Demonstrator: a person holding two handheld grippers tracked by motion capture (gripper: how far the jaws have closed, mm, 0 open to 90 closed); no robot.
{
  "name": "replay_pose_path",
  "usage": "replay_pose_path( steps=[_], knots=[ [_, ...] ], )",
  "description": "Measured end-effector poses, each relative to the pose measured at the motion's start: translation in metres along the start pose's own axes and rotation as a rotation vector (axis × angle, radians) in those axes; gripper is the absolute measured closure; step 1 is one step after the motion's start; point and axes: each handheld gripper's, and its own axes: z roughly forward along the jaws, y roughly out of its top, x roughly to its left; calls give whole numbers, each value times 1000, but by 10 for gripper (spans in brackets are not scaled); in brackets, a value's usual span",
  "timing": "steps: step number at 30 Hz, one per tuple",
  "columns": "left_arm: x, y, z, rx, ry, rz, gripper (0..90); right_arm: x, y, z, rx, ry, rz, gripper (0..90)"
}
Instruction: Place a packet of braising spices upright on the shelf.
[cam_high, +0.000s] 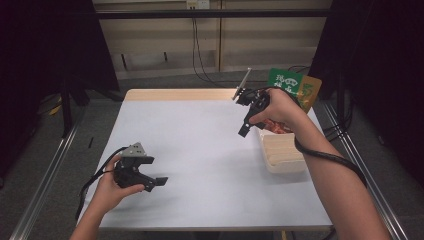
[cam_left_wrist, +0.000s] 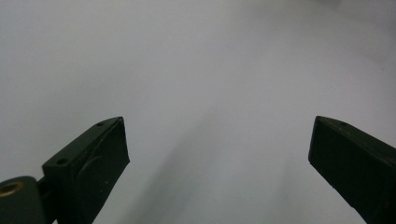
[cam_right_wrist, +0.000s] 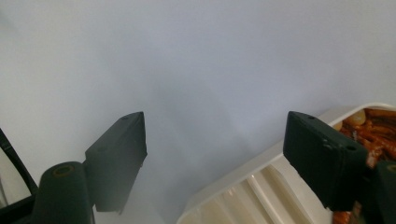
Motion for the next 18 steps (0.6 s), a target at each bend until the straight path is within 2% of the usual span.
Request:
replay_pose_path(
  steps=[3, 13, 18],
  knots=[
    [0, 0, 1, 1, 2, 1, 46, 4, -1, 6, -11, 11, 3, 210],
    [0, -1, 3, 7, 2, 5, 46, 13, -6, 31, 7, 36, -17, 207],
    [1, -2, 4, 9, 6, 3, 46, 23, -6, 40, -8, 32, -48, 201]
  ],
)
